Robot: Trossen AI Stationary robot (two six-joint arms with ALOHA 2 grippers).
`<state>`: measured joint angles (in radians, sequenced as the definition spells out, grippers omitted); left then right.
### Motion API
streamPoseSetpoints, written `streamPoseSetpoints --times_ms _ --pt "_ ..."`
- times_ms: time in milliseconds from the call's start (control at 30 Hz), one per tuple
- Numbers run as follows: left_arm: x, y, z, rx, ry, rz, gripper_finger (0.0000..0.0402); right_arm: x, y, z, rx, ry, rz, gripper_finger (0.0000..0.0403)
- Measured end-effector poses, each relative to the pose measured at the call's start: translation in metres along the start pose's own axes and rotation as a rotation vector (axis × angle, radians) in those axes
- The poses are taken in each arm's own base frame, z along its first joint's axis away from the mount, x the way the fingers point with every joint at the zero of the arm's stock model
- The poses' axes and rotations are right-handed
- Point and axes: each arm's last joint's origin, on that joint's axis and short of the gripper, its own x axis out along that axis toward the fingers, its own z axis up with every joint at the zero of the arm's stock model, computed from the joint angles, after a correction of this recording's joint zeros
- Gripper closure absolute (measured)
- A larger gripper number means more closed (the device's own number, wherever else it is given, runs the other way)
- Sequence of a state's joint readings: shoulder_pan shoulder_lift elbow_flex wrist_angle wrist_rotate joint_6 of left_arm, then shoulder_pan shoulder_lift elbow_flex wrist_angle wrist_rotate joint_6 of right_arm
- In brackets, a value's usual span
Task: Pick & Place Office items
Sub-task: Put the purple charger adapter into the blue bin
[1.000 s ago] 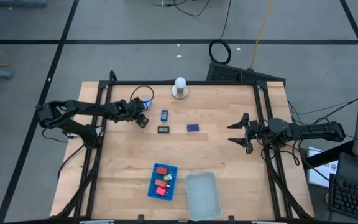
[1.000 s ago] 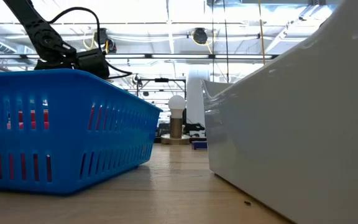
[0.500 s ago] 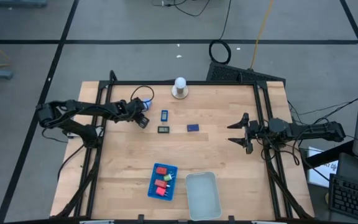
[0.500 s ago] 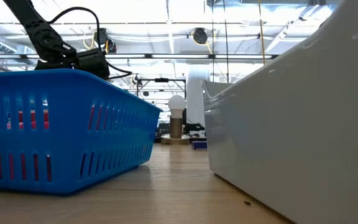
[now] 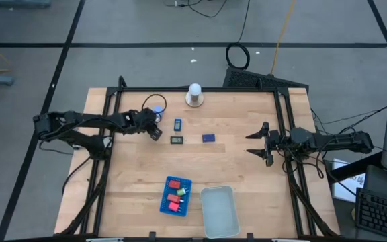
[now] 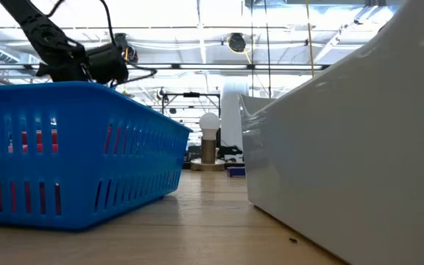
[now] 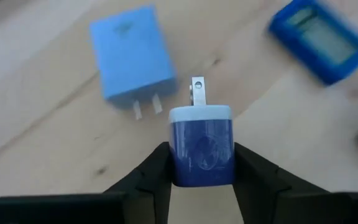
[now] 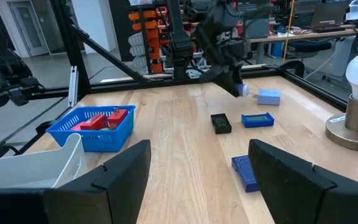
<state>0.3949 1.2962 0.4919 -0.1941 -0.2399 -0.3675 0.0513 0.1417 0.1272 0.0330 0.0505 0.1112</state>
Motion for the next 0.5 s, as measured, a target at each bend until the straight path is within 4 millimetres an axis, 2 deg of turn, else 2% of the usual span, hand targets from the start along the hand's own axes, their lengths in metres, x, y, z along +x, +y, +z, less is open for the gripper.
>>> streamPoseSetpoints --times_ms 167,233,333,500 --pt "-0.016 -0.013 0.004 0.061 -0.099 -0.08 0.0231 0.0 0.0 0.0 0.0 0.0 0.0 0.014" --pt "-0.023 -0.019 0.005 0.092 -0.136 -0.115 0.0229 0.0 0.0 0.0 0.0 0.0 0.0 0.014" --pt "-0.033 -0.028 0.006 0.123 -0.183 -0.191 0.0248 0.0 0.0 0.0 0.0 0.0 0.0 0.014" --pt "-0.051 -0.042 0.007 0.166 -0.257 -0.364 0.0305 0.0 0.0 0.0 0.0 0.0 0.0 0.014"
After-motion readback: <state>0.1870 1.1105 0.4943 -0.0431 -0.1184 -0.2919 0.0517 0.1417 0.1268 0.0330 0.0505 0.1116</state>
